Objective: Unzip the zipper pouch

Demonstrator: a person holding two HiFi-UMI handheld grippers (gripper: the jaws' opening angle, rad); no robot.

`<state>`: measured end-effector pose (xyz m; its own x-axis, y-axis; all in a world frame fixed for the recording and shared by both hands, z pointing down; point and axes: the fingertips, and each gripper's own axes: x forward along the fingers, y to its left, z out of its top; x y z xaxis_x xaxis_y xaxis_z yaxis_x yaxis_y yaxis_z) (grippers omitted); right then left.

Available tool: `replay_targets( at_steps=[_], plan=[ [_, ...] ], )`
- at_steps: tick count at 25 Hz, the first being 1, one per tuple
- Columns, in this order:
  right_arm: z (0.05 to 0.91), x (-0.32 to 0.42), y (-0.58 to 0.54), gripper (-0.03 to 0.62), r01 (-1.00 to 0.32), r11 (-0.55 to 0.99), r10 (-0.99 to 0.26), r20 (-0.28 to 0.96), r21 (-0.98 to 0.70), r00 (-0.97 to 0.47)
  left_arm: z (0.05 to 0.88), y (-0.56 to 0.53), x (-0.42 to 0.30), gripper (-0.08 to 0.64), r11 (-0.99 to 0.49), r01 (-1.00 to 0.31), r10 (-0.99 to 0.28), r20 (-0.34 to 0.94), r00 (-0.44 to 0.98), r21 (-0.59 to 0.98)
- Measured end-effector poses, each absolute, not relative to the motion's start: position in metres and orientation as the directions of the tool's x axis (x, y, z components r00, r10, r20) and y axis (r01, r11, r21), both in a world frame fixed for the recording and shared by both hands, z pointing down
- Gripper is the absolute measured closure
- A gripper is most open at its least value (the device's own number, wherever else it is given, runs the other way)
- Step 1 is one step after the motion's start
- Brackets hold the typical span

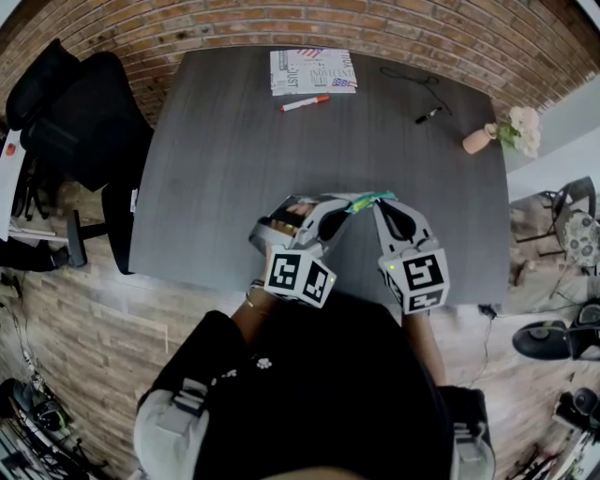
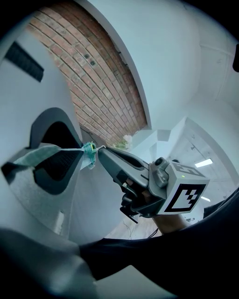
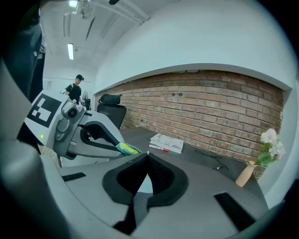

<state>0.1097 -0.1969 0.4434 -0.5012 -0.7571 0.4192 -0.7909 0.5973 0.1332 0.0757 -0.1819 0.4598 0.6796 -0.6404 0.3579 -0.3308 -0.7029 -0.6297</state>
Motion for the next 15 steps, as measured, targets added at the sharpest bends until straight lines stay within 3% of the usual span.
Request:
replay_targets(
  at_steps=[15],
  plan=[
    [0.4424,0.1143,-0.1990,0.592,-0.787,0.597,-0.764,0.412,0.158,-0.497,0.4565,-0.1781,0.0751,0.551,-0.708,-0.345,-0.638,0.348,0.687,-0.616]
  ],
)
